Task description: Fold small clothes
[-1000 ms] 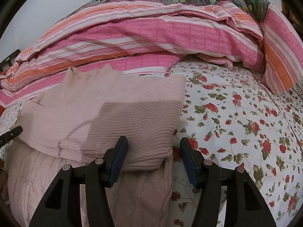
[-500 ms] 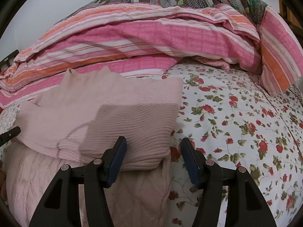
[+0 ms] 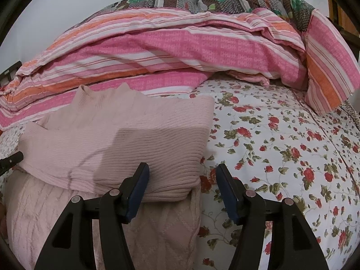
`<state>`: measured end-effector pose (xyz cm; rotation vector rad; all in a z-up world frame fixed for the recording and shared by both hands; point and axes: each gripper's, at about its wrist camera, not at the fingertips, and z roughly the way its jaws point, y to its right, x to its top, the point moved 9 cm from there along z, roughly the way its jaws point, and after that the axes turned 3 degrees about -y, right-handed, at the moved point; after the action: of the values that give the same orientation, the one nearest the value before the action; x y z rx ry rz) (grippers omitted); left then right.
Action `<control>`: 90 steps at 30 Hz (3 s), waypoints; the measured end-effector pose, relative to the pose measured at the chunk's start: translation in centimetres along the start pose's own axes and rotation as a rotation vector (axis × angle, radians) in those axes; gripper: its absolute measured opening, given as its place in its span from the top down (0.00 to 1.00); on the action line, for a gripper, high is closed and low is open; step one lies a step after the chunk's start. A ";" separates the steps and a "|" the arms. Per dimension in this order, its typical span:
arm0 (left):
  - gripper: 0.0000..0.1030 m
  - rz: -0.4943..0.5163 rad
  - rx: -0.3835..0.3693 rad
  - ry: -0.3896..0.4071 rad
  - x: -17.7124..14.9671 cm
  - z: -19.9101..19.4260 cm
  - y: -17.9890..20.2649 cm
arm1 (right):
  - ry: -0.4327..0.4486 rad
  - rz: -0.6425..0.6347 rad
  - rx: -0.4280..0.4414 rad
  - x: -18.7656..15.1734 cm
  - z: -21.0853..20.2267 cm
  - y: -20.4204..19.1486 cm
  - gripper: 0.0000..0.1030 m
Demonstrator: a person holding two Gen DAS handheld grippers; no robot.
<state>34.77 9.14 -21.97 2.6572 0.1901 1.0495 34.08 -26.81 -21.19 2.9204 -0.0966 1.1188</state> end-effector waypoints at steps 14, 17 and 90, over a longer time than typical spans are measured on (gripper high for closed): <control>0.52 -0.020 -0.033 0.019 -0.1 -0.7 0.1 | 0.035 0.036 0.025 0.3 -0.6 0.4 0.40; 0.44 -0.039 -0.049 0.009 -0.5 -1.2 -0.1 | 0.050 0.045 0.009 0.4 -1.1 0.6 0.38; 0.94 -0.106 -0.338 -0.050 -20.3 -19.3 -0.1 | 0.006 0.078 0.322 -20.9 -19.0 -2.0 0.95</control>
<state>6.77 8.72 -21.76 2.3401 0.1287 0.8920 6.06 -23.02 -20.97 3.2176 -0.0329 1.2632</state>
